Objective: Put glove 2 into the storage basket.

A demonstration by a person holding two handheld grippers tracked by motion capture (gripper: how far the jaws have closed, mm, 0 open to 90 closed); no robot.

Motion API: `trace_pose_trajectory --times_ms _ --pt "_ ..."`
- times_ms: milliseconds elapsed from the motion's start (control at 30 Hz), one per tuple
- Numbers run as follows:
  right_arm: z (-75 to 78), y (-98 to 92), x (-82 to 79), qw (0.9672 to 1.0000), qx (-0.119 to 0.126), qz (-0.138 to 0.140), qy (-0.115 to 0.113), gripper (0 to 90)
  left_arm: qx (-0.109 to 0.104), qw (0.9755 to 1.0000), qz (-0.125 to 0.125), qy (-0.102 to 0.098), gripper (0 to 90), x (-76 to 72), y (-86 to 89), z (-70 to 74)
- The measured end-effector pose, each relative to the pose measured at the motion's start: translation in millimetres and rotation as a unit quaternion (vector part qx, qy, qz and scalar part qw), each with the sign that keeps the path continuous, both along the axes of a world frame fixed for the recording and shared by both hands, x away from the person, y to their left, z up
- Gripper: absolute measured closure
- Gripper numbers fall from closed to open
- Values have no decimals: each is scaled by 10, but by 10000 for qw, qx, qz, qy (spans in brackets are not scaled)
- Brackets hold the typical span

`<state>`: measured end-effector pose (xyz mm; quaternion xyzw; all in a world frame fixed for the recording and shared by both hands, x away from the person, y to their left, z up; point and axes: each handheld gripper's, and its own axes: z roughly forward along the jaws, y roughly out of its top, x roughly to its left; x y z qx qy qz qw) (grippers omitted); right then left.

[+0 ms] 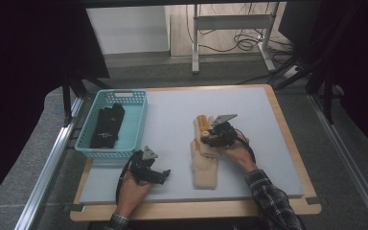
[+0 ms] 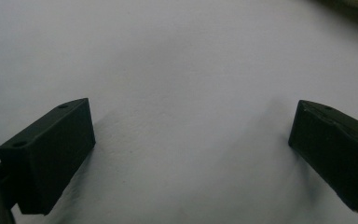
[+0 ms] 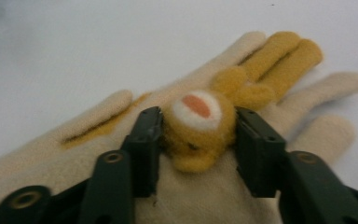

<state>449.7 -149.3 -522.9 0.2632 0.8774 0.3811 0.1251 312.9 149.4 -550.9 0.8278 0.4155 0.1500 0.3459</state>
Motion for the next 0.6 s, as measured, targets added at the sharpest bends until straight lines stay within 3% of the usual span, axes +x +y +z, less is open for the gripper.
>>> trace_pose_trajectory --times_ms 133,400,433,600 --pt "47 3 -45 9999 -11 -107 -10 637 -4 10000 3 0 7 0 -1 0" --pt "338 -105 -188 9995 244 -198 -61 643 14 10000 -10 6 7 0 2 1" --pt "428 -131 -253 9993 297 -205 -90 642 15 10000 -12 6 6 0 2 1" --pt "601 -170 -413 9991 354 -158 -151 641 10 10000 -8 -3 7 1 1 1"
